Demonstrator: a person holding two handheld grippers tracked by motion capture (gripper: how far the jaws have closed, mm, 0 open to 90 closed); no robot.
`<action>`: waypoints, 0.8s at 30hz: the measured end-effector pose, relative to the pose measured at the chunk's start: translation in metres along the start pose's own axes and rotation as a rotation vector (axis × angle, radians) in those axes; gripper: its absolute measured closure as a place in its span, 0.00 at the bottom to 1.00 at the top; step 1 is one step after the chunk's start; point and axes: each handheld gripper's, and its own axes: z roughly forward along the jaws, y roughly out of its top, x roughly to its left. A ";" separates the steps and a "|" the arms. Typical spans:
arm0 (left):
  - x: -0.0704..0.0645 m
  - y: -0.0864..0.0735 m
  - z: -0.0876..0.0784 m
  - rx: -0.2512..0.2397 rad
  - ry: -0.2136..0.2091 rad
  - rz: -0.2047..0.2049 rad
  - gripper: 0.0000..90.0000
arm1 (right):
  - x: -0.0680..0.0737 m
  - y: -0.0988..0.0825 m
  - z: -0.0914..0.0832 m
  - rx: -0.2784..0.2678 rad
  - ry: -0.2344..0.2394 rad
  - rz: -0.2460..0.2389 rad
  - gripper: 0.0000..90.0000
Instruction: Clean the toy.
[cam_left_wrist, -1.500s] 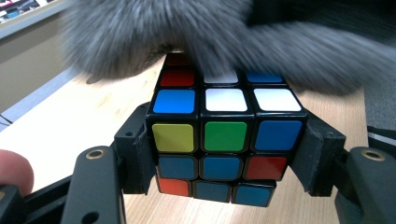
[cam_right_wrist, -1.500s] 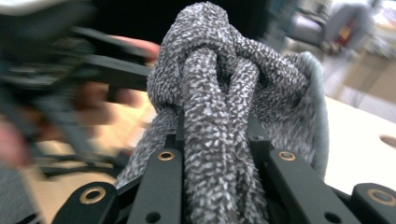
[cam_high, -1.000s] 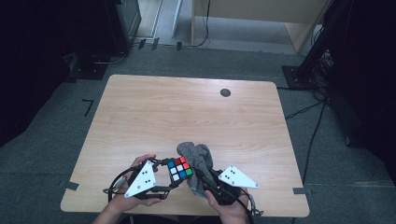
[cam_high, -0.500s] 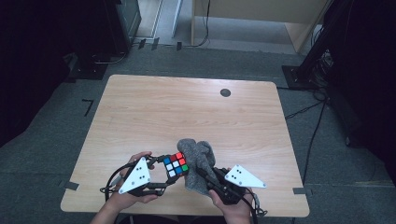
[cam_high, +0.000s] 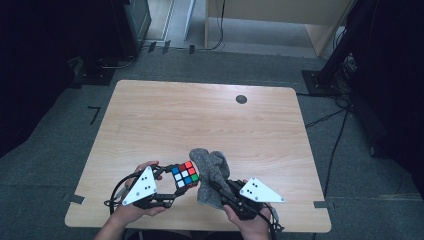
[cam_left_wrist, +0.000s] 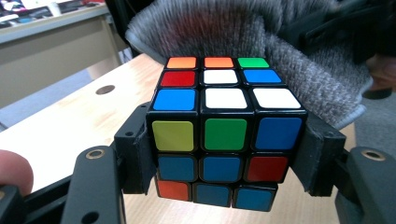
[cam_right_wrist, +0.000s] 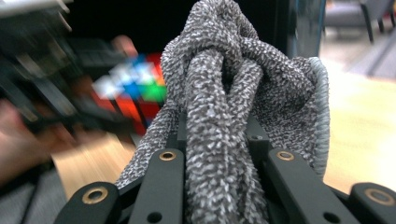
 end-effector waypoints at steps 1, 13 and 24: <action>-0.001 0.001 0.001 -0.002 -0.004 -0.002 0.38 | 0.002 0.000 0.002 0.012 0.009 -0.023 0.84; 0.005 0.002 -0.007 -0.030 0.014 -0.028 0.38 | -0.002 -0.014 0.011 0.067 -0.036 0.005 0.84; 0.008 0.006 -0.012 -0.066 0.024 -0.047 0.38 | 0.005 -0.024 0.022 0.137 0.005 -0.008 0.83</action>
